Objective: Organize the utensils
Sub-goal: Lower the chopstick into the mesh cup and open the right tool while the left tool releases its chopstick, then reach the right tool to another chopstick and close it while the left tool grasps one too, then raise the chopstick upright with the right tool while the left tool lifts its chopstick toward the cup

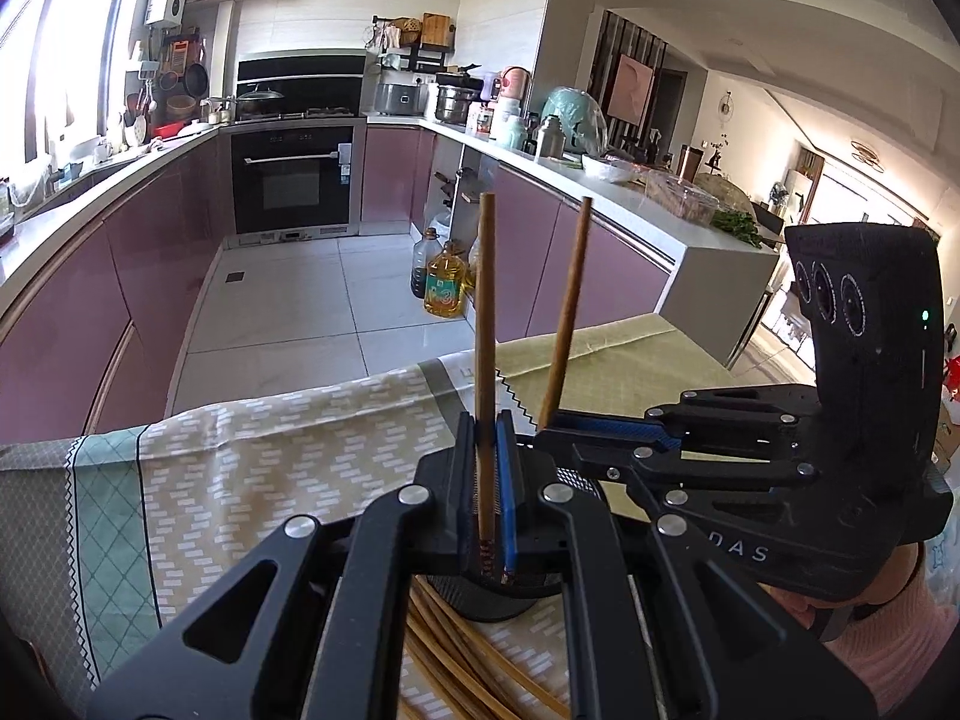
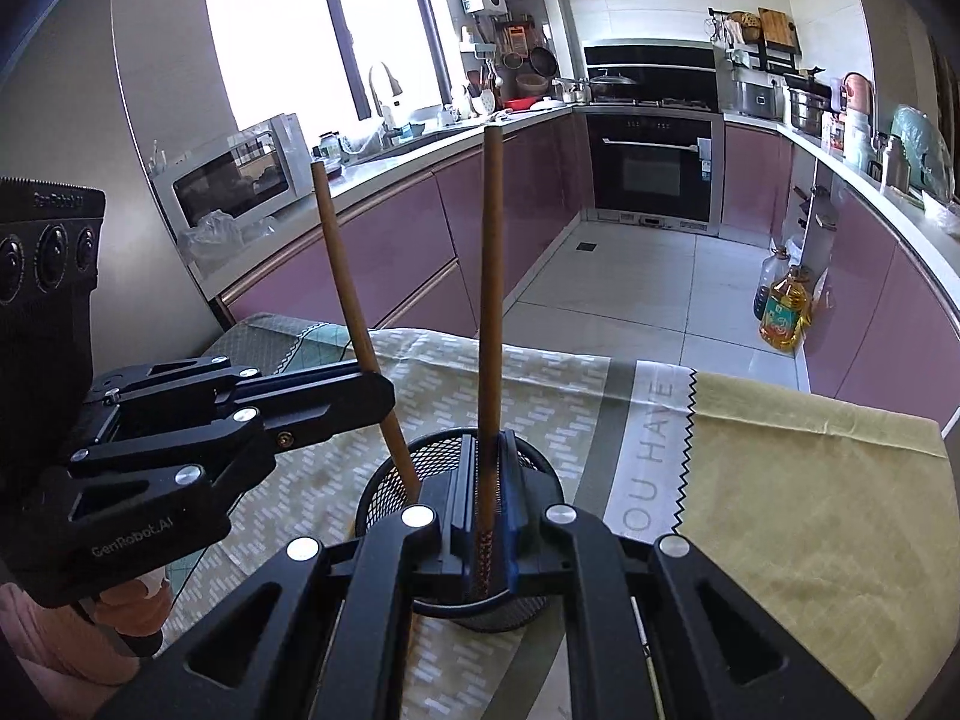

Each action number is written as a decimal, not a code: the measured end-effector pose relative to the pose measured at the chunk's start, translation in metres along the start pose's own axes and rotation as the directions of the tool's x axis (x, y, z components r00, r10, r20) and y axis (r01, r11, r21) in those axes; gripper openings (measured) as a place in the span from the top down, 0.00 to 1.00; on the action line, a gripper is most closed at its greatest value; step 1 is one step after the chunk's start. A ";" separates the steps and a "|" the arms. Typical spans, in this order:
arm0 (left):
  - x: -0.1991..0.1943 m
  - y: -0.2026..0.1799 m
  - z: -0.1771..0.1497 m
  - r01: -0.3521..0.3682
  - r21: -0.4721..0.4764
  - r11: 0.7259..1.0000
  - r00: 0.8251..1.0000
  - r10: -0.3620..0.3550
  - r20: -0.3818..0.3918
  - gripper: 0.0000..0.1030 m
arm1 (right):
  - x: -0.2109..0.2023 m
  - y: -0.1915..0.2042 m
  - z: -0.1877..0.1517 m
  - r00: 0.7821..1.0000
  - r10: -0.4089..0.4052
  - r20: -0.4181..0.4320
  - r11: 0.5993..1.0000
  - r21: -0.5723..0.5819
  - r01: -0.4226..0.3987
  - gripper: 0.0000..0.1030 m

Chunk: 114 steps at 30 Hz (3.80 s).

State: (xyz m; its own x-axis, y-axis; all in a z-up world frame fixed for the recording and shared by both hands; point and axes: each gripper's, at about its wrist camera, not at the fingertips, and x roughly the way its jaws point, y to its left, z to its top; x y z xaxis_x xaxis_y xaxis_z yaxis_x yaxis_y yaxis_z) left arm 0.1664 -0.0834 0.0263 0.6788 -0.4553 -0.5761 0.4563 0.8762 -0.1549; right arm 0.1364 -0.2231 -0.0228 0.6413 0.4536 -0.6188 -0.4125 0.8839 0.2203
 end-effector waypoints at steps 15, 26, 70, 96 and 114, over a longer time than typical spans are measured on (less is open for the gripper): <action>-0.006 0.014 -0.010 -0.025 -0.050 0.998 0.999 0.026 0.023 0.83 | -0.018 0.000 -0.003 0.997 -0.016 0.076 1.000 0.019 0.015 0.73; -0.064 0.026 -0.050 -0.127 -0.031 0.991 0.983 0.130 0.129 0.44 | -0.067 0.031 -0.039 0.986 0.056 0.157 0.996 -0.081 -0.044 0.55; -0.001 0.029 -0.166 -0.147 -0.036 0.989 0.954 0.132 -0.270 0.68 | 0.019 0.049 -0.129 0.988 -0.048 -0.150 0.998 -0.044 0.042 0.68; -0.007 0.048 -0.167 -0.154 -0.103 0.983 0.957 0.123 -0.262 0.92 | 0.024 0.044 -0.125 0.986 -0.032 -0.165 0.999 0.000 0.032 0.95; -0.008 0.036 -0.171 -0.073 -0.071 0.995 0.962 0.052 -0.270 0.92 | 0.027 0.059 -0.125 0.979 0.034 -0.201 0.996 -0.069 -0.049 0.94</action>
State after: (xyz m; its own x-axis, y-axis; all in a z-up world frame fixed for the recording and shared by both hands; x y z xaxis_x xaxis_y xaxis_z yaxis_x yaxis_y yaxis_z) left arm 0.0791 -0.0214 -0.1121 0.5212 -0.3501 -0.7783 0.3634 0.9162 -0.1687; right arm 0.0484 -0.1734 -0.1204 0.4840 0.4515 -0.7496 -0.4873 0.8506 0.1977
